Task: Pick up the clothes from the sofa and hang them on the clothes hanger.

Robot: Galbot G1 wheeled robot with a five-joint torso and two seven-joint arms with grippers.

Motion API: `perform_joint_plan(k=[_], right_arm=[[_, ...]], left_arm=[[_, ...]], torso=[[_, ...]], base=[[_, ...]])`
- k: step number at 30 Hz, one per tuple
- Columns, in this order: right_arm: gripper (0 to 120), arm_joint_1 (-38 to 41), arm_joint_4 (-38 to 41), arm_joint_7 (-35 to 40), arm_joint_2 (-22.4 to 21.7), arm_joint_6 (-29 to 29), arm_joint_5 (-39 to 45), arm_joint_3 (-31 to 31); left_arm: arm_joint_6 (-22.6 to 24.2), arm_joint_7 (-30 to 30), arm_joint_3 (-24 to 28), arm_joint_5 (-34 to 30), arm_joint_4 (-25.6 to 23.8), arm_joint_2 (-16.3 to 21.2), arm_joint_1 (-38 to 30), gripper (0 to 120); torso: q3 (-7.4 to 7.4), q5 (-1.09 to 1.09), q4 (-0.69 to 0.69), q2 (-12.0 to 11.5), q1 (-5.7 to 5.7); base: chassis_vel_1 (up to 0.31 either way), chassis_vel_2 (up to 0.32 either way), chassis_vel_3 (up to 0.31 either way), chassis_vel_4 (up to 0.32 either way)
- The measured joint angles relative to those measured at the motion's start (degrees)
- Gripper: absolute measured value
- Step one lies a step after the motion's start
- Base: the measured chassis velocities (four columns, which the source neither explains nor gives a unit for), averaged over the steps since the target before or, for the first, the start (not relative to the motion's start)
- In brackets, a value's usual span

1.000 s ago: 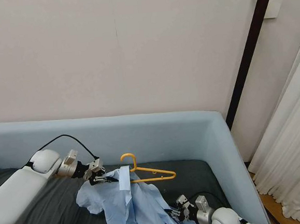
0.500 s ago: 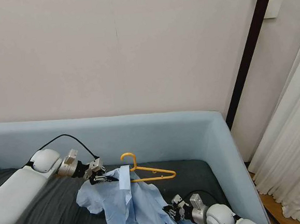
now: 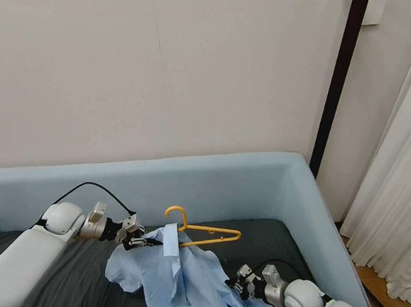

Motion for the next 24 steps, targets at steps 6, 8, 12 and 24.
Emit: perform_joint_plan(k=[6, 8, 12, 24], right_arm=[[0, -1.11, 6.37, 0.12, -4.08, -1.70, 3.28, 1.44], [0, -1.34, 7.05, 0.05, -4.61, -1.99, 3.46, 1.48], [0, -1.53, 5.73, 1.77, -3.08, -2.00, 4.17, 0.87], [40, -1.43, -0.23, 9.54, 3.99, -3.61, 4.83, -1.84]], left_arm=[[-0.30, 0.14, 0.00, 0.35, 0.86, -0.65, -0.31, 2], [-0.42, 0.19, 0.00, 0.54, 1.08, -0.89, -0.49, 2], [-0.45, 0.32, 0.05, 0.64, 0.76, -0.88, -0.40, 2], [-1.02, 0.58, -2.66, 1.67, 0.35, 0.11, 4.98, 2]], torso=[[0.00, 0.00, -0.01, 0.01, 0.00], [0.00, 0.00, -0.01, 0.00, 0.00], [-0.01, 0.00, -0.01, 0.00, 0.00], [0.00, 0.00, 0.00, 0.01, -0.01]], base=[[0.000, 0.000, 0.000, 0.000], [0.000, 0.000, 0.000, 0.000], [0.000, 0.000, 0.000, 0.000], [0.000, 0.000, 0.000, 0.000]])
